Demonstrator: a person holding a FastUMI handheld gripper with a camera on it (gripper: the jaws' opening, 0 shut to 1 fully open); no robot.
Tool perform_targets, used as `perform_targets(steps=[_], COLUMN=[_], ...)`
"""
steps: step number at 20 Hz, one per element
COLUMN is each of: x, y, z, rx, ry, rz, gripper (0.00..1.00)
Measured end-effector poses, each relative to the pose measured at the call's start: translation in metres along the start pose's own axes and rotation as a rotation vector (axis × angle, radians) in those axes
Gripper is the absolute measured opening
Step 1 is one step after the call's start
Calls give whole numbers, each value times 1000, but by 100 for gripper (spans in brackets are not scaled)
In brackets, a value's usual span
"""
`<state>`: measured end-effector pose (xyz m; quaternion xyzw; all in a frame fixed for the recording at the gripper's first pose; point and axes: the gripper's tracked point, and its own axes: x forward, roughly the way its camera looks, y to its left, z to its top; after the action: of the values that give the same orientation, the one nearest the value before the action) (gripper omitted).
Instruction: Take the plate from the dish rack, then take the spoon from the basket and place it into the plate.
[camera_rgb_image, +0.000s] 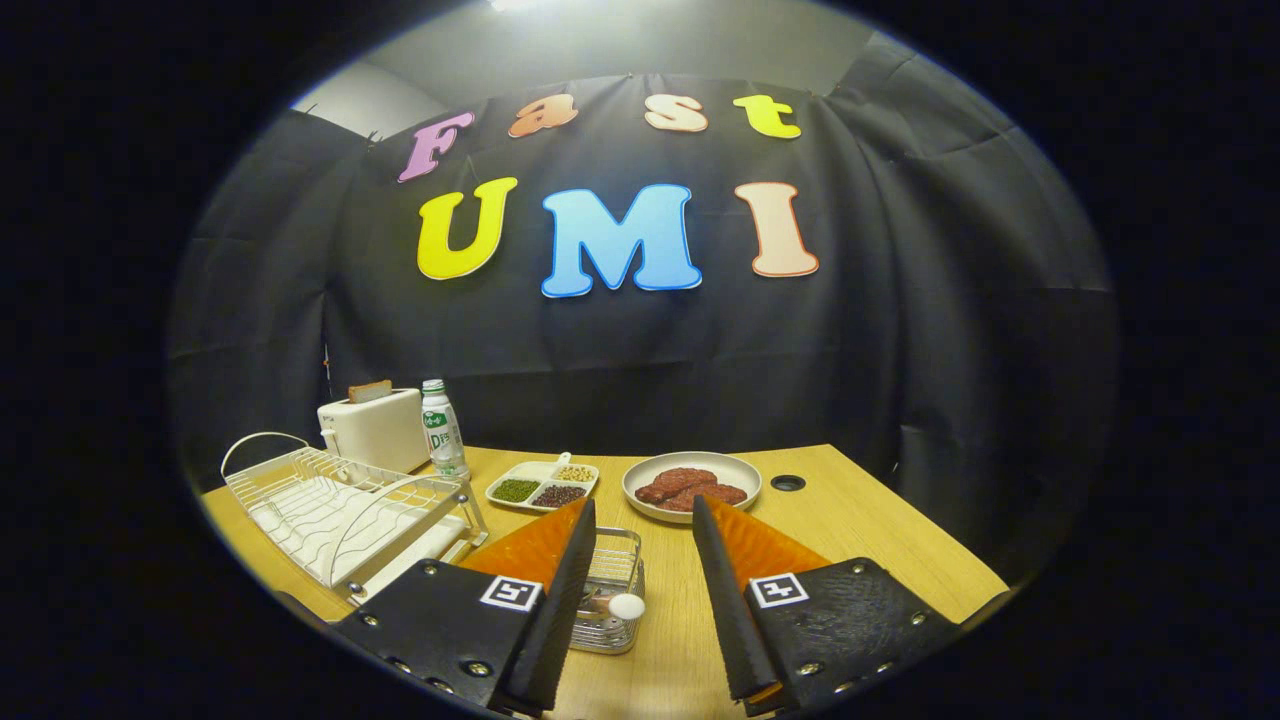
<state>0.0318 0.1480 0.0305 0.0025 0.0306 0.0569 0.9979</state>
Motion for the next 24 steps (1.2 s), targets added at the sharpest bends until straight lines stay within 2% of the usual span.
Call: perform_targets(steps=[1,3,4,6,7,8,10,11,15,24], x=[4,3,2,6,0,2,0,-2,-12,-52], y=[1,1,3,8,11,13,17,18,23,18], z=[-4,-9,-11,-18,-17,-19,-19,-16,-6,71], rx=[1,-9,-17,-39,-41,-44,-48,-60,-36,-63], ry=[5,13,18,39,42,49,65,71,118,67], rz=[-6,-13,-12,4,19,13,16,7,19,-13], gripper=[61,42,40,27,27,19,18,10,10,10])
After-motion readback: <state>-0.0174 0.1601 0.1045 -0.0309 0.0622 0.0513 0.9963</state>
